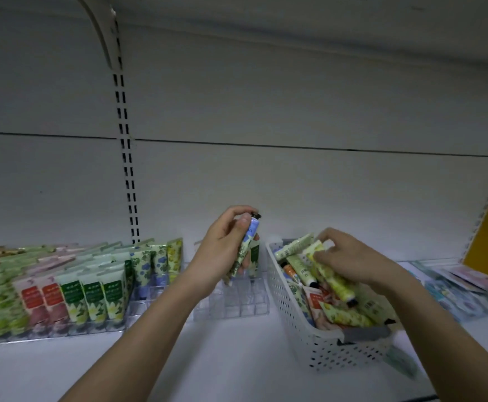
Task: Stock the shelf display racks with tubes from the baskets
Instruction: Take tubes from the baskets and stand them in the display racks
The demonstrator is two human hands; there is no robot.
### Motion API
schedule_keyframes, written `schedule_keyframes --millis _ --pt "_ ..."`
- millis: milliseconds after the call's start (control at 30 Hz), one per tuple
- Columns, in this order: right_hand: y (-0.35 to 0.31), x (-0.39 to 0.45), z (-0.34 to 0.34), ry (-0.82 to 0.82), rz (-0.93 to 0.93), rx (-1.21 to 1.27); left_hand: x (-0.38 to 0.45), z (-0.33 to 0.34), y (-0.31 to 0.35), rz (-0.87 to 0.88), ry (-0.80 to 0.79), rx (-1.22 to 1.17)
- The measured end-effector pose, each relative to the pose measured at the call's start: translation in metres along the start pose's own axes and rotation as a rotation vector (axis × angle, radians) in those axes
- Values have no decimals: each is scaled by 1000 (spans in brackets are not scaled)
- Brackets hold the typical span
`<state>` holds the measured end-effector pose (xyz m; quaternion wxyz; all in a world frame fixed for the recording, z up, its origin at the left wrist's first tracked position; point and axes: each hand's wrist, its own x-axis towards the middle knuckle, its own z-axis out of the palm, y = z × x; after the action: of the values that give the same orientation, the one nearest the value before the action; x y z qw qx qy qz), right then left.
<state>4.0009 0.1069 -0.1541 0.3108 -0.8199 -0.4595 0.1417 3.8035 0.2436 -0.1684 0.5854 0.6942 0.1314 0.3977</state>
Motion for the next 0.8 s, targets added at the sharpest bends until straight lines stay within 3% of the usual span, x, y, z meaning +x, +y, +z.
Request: schedule_keyframes --millis 133,233,300,367,433,533,667,800 --pt "15 10 4 -39 40 -307 1 10 -3 -100 -71 -13" --pt "17 29 11 120 -152 -265 1 14 -9 -111 -93 -12" --pt "15 44 16 125 -324 -209 1 14 -13 -92 -68 8" --pt "15 60 22 115 -383 -218 2 12 -17 -79 -32 9" --pt "19 75 26 210 -306 -212 4 8 -22 -79 -1 -38" --pt "28 90 25 355 -31 -141 8 2 -28 -84 45 -78" --pt "31 97 25 242 113 -108 12 0 -35 -89 58 -84" --pt "34 96 32 178 117 133 14 4 -39 -91 43 -82"
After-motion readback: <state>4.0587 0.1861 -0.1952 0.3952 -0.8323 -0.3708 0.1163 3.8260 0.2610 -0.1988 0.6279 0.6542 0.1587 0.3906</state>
